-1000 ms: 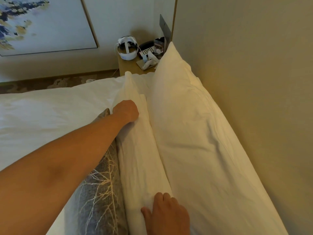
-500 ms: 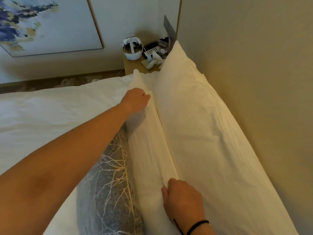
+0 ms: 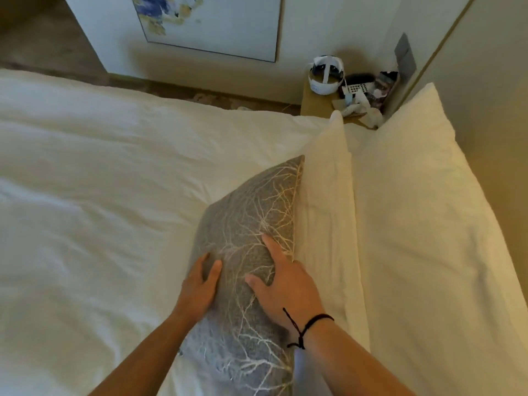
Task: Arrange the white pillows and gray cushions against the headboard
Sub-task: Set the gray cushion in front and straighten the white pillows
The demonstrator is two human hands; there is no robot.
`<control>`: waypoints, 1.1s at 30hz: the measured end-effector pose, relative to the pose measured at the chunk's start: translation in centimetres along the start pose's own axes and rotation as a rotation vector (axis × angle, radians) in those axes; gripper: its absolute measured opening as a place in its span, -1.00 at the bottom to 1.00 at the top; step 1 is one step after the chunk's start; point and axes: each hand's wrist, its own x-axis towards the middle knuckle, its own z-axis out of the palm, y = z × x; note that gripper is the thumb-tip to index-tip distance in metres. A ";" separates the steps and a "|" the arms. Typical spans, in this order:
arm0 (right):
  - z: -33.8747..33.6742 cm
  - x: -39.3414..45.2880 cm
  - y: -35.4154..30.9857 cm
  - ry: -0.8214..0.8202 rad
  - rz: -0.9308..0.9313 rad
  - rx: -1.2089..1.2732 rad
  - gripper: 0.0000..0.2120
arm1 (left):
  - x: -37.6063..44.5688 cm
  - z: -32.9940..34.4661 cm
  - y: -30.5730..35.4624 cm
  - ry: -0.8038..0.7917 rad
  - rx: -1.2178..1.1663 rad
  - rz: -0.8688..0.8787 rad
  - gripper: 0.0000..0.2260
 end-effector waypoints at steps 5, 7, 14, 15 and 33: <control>0.3 3.7 -0.6 0.134 -0.083 0.036 -0.66 | -1.6 1.2 -6.3 0.066 -0.360 -0.460 0.06; 0.4 4.2 -0.8 0.187 -0.123 0.051 -0.72 | -1.7 1.6 -7.0 0.062 -0.496 -0.609 0.07; -2.4 5.7 1.1 0.350 -0.165 0.109 -0.70 | 1.5 2.7 -2.0 0.105 -0.415 -0.380 0.05; -3.1 6.2 1.5 0.350 -0.127 0.106 -0.71 | 2.4 2.6 -0.9 0.067 -0.361 -0.367 0.07; -0.8 3.0 0.8 0.019 -0.023 -0.019 -0.15 | 10.6 2.9 2.4 -0.166 -0.301 -0.083 -0.17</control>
